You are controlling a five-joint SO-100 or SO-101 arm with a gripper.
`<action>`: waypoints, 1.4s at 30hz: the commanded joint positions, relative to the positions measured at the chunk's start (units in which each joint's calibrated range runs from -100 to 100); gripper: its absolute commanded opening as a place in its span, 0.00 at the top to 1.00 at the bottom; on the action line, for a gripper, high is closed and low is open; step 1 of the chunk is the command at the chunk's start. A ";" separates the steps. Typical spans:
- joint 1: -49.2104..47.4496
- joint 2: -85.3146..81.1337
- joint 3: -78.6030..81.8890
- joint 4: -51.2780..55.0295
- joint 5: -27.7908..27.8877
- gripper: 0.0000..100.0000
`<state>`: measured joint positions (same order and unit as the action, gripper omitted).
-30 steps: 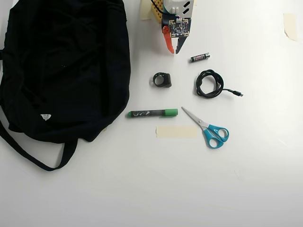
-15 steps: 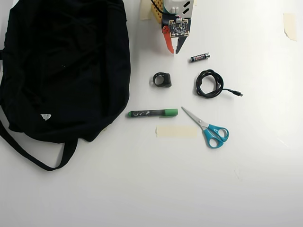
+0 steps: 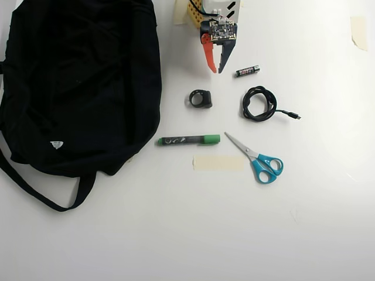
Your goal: Put the green marker into the black bag
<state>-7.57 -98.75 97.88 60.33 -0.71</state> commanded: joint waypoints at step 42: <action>-0.14 52.53 -48.01 -42.32 0.03 0.97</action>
<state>-8.01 -50.93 58.73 19.19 -0.71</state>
